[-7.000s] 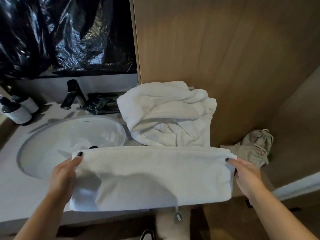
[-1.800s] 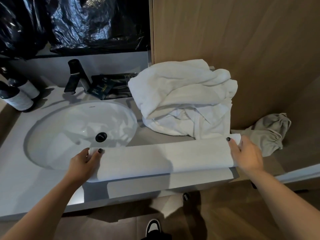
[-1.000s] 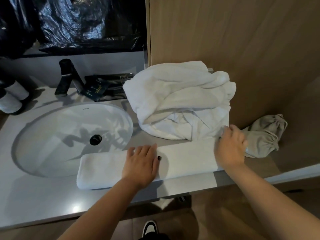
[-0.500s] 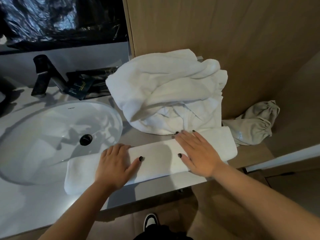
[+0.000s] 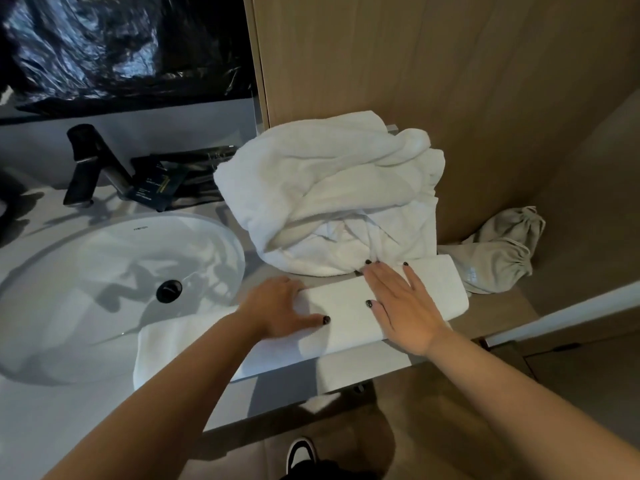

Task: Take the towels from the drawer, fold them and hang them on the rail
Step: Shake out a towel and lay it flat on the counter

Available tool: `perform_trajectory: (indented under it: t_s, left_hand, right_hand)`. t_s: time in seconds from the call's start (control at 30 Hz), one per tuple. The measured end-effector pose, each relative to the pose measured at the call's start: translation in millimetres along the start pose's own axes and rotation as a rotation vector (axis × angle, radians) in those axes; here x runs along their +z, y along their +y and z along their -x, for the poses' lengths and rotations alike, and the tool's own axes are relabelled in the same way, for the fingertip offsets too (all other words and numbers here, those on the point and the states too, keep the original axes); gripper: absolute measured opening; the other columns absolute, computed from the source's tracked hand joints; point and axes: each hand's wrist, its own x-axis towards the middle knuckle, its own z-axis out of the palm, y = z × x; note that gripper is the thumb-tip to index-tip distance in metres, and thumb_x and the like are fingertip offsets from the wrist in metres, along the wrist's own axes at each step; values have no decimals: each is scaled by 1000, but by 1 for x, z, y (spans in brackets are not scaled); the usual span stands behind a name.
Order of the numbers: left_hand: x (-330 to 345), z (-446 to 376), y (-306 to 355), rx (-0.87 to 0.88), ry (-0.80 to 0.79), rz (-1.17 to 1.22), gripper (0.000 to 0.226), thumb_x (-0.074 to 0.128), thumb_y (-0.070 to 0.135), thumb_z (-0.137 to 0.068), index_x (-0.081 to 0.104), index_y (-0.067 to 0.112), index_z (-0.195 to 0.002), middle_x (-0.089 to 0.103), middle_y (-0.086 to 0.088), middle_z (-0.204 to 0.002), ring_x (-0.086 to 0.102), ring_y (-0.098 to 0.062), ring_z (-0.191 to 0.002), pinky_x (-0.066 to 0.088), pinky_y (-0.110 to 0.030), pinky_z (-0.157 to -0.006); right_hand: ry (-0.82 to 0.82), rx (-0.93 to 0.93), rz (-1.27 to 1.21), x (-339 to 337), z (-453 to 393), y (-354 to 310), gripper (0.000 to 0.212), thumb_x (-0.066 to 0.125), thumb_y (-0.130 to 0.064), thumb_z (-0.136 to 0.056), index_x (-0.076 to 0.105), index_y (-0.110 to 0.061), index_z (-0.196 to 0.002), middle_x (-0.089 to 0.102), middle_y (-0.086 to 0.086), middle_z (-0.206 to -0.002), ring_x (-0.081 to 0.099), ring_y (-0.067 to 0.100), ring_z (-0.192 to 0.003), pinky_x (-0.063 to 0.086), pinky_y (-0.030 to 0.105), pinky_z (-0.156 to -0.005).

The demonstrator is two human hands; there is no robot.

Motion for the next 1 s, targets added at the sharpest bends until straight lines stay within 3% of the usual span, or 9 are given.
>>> perform_trajectory:
  t_s: [0.13, 0.23, 0.33, 0.47, 0.6, 0.7, 0.77, 0.9, 1.0]
  left_hand:
    - [-3, -27, 18, -39, -211, 87, 60, 77, 69, -64, 64, 19, -96, 66, 1, -95, 60, -17, -87, 50, -30, -77]
    - [6, -20, 19, 11, -253, 161, 45, 76, 64, -69, 64, 24, -83, 65, 4, -83, 61, -16, -80, 44, -28, -67]
    - [16, -3, 22, 89, -146, 182, 42, 71, 67, -72, 55, 29, -79, 58, 8, -86, 56, -13, -79, 39, -28, -66]
    - [19, 15, 26, 47, -145, 183, 46, 62, 70, -76, 47, 28, -87, 56, 8, -89, 53, -11, -80, 37, -28, -65]
    - [24, 26, 34, -8, -209, 349, 47, 65, 60, -85, 50, 22, -109, 58, 4, -101, 56, -13, -89, 47, -29, -74]
    - [24, 41, 49, 49, -158, 383, 46, 64, 59, -86, 53, 24, -115, 58, 10, -101, 56, -4, -88, 44, -19, -69]
    - [24, 51, 64, 138, -127, 443, 41, 63, 54, -89, 61, 18, -108, 67, 1, -99, 61, -4, -81, 48, -19, -68]
    - [23, 70, 99, 213, -129, 592, 48, 59, 60, -86, 66, 22, -114, 72, 3, -108, 68, -13, -98, 53, -42, -93]
    - [17, 75, 127, 207, -84, 674, 56, 57, 70, -79, 65, 28, -114, 73, 9, -108, 69, -9, -98, 55, -39, -93]
  right_hand:
    - [316, 399, -364, 12, 29, -39, 52, 41, -27, -103, 31, -11, -152, 16, 9, -162, 5, 24, -151, 12, 42, -122]
    - [554, 748, -724, 19, 51, -68, 57, 64, -17, -92, 40, -12, -143, 19, 6, -156, 16, 20, -144, 22, 28, -114]
    - [645, 1015, -1157, 24, 59, -85, 65, 73, -12, -85, 39, -14, -142, 29, 0, -147, 39, 14, -128, 34, 8, -95]
    - [687, 1205, -1680, 24, 57, -91, 44, 73, -5, -83, 57, -7, -124, 68, 8, -118, 66, 23, -106, 53, 15, -71]
    - [564, 1203, -1976, 14, 61, -87, 26, 72, -9, -85, 66, -13, -110, 76, 2, -96, 73, 13, -80, 52, 17, -51]
    - [363, 1134, -2220, 6, 71, -83, 33, 74, -13, -83, 64, -9, -114, 76, 8, -97, 75, 18, -80, 58, 28, -58]
    - [277, 1049, -2369, 2, 79, -81, 49, 76, -19, -77, 61, -6, -122, 74, 14, -107, 73, 27, -93, 59, 37, -70]
    - [297, 921, -2370, -21, 89, -65, 60, 80, -32, -69, 64, -9, -122, 72, 17, -109, 71, 33, -97, 59, 42, -72]
    - [394, 837, -2299, -49, 98, -38, 54, 77, -30, -76, 62, -10, -124, 73, 15, -109, 72, 32, -96, 59, 41, -71]
